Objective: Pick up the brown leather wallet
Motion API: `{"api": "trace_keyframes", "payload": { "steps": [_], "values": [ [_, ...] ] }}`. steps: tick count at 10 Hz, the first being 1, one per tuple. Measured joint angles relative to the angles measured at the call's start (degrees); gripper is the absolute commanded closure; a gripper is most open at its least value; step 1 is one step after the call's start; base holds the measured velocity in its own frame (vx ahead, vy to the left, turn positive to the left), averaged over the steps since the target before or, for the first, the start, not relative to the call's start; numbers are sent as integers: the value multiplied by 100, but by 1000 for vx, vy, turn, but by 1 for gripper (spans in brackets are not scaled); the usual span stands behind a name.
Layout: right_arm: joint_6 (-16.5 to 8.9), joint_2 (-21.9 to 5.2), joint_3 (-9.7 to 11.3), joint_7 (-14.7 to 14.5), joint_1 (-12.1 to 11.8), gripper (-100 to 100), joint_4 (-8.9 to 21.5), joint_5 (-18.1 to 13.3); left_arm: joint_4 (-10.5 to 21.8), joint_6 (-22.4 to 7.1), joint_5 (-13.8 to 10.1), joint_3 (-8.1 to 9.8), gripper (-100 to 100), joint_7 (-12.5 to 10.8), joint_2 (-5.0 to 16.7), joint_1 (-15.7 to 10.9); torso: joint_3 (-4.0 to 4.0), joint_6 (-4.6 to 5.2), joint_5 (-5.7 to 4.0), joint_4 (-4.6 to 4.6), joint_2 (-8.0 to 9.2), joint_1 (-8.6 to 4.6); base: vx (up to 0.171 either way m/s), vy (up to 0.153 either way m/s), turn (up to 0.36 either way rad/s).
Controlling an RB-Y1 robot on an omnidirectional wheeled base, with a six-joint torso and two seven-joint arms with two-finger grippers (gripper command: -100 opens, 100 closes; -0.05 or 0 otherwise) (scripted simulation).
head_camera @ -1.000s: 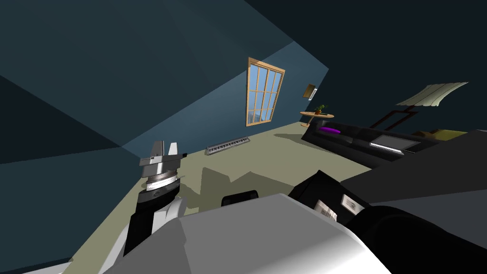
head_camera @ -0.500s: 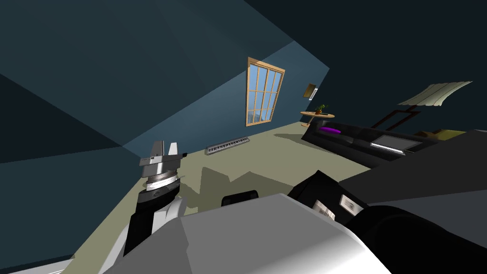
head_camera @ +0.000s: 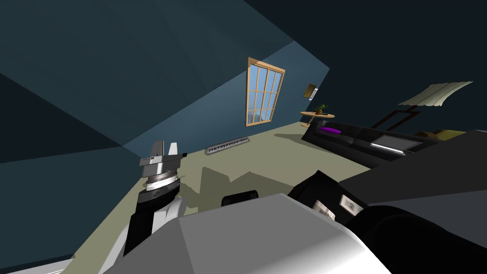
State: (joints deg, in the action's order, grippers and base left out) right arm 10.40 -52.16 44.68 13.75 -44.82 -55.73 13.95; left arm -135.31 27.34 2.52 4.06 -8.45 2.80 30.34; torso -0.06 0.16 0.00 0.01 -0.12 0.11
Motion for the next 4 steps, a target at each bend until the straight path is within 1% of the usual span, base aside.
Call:
{"api": "trace_keyframes", "payload": {
  "steps": [2, 3, 4],
  "values": [
    [31, -218, -21, 24, -143, 100, -185, 66, 0, 0, 0, 0, 0, 0, 0, 0, -3, 2, 5, -2, -6, 19, 20, 57, -16],
    [60, -326, -28, 38, -214, 100, -267, 100, 0, 0, 0, 0, 0, 0, 0, 0, -4, 2, 6, -1, -6, 24, 6, 26, -6],
    [67, -337, -28, 42, -222, 0, -275, 104, 0, 0, 0, 0, 0, 0, 0, 0, -1, 2, 3, 1, -3, 15, 1, 5, -2]
  ]
}}
